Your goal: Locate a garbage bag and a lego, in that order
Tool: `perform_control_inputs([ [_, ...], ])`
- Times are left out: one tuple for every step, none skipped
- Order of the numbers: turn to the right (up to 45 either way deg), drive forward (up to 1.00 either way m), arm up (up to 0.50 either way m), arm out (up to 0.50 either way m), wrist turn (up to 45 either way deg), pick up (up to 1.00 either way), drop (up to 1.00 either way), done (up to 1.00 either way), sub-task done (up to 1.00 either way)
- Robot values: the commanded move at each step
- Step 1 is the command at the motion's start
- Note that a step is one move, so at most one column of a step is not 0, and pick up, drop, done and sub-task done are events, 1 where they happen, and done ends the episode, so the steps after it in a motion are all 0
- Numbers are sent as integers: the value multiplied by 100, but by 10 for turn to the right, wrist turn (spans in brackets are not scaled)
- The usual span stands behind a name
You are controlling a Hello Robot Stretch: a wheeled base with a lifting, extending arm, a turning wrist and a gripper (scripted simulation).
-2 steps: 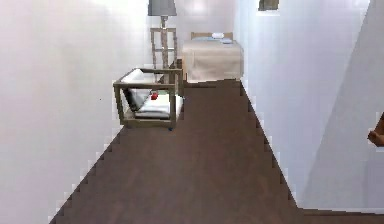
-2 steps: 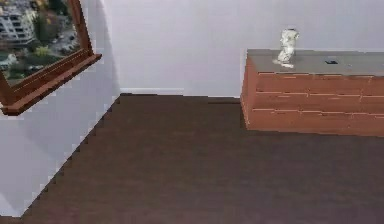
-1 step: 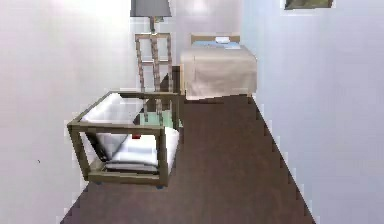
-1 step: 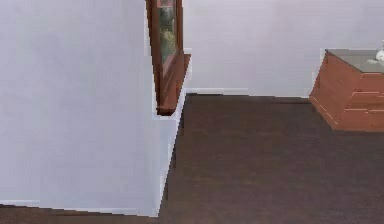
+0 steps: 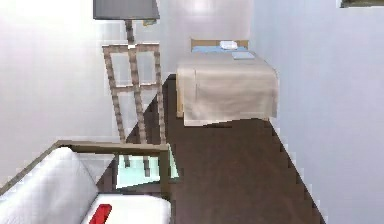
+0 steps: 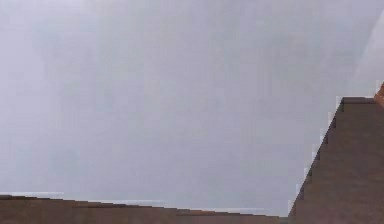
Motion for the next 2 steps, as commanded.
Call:
perform_control_inputs([
  [-300,0,0,0,0,0,0,0,0],
  [0,0,0,0,0,0,0,100,0],
])
